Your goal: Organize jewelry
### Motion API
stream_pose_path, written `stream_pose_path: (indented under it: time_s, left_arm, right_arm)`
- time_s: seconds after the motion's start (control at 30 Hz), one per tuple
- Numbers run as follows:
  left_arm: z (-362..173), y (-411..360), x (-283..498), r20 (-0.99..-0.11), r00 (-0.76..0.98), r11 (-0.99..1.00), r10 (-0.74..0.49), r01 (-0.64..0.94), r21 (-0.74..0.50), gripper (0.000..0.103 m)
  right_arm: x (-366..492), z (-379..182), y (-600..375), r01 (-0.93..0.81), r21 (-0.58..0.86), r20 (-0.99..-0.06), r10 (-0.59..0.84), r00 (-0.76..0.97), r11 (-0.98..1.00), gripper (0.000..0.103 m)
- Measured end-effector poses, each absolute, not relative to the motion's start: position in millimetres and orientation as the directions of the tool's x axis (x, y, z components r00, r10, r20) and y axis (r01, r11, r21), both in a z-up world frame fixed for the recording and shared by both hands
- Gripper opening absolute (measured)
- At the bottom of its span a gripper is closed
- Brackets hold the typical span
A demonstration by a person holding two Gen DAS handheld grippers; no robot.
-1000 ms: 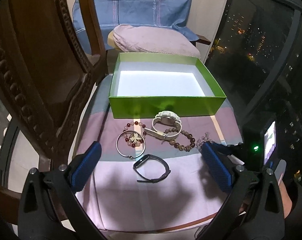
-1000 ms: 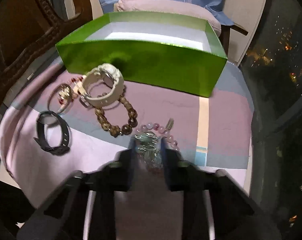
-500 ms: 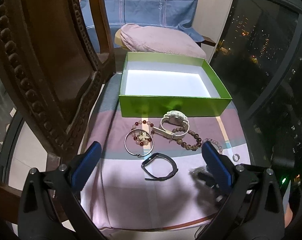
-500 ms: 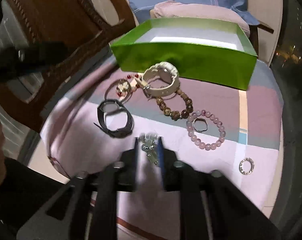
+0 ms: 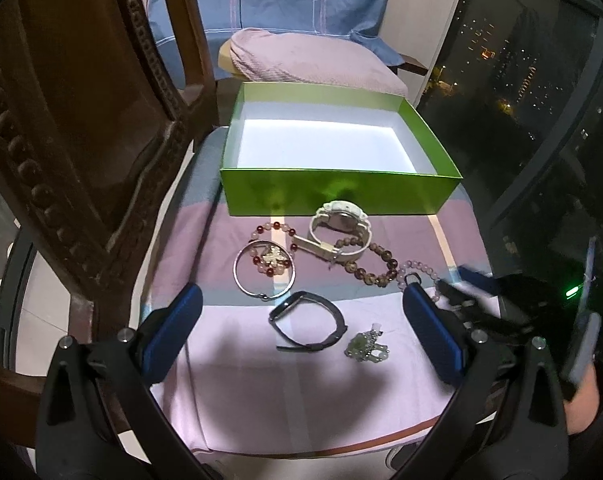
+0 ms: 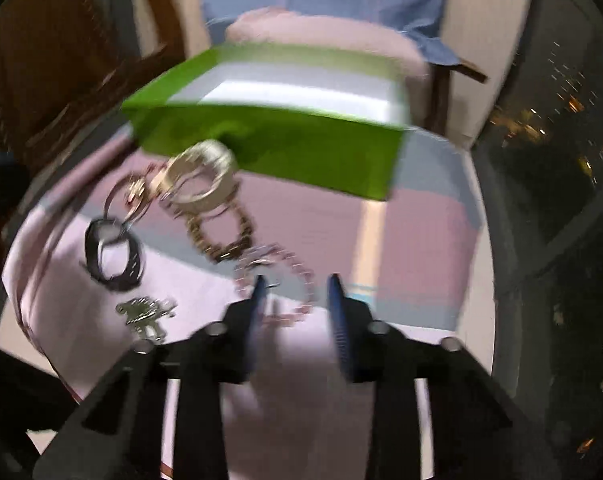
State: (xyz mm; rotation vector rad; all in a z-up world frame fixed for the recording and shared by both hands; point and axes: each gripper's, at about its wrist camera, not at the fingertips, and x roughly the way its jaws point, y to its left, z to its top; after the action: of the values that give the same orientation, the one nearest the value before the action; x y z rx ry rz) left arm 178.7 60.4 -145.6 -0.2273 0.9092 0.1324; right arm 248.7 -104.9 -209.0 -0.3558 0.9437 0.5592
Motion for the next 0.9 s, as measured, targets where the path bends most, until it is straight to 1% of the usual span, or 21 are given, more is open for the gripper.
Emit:
stream_pose_path:
  time_s: [0.03,0.13,0.27,0.47,0.73,0.77,0.87,0.9]
  left_arm:
    - [-145.2,58.9,178.7,-0.792,0.610,0.970,0.021,-0.206,-0.132,0.099]
    - [-145.6,58.1,179.4,-0.793,0.609,0.970,0.021,-0.203,-0.130,0.099]
    - [-146.2,60.8,179.3,-0.795,0.606,0.968,0.023,-0.211,-0.133,0.099]
    - [-145.7,64.5,177.9,-0.795,0.607,0.966,0.021,-0.217,-0.140,0.099]
    - [-148.7,65.4,176.1,-0.801,0.598,0.967,0.024,-0.216,-0.133,0.099]
    - [-149.1,66.1,175.8,-0.802,0.597,0.967,0.023,-0.218,-0.134,0.099]
    - [-149.3,65.8,177.1,-0.803,0.596,0.966,0.017,-0.217,-0.141,0.099]
    - [-149.1,64.5,177.3,-0.802,0.597,0.967,0.017,-0.213,-0.138,0.099]
  right_arm:
    - [246.7,-213.5,-100.2,-0.602,-0.050,-0.841,0.291,0.455,0.797,0.017]
    - [251.7,-223.3,-91.4,-0.608,-0.036,-0.857,0.289,0.427,0.793,0.015]
    - [259.2,-227.0,-88.4,-0.599,0.014,-0.865,0.311,0.395,0.801,0.015]
    - [251.8,-230.2,-75.7,-0.639,-0.029,-0.868,0.298,0.398,0.769,0.015]
    - [262.6,-229.4,-80.5,-0.604,-0.029,-0.877,0.270,0.398,0.796,0.015]
    - [263.4,-230.5,-79.5,-0.607,-0.034,-0.877,0.267,0.399,0.794,0.016]
    - [261.7,-232.7,-73.6,-0.622,-0.061,-0.877,0.256,0.407,0.781,0.024]
    - [260.7,-233.2,-71.6,-0.626,-0.073,-0.877,0.249,0.412,0.777,0.025]
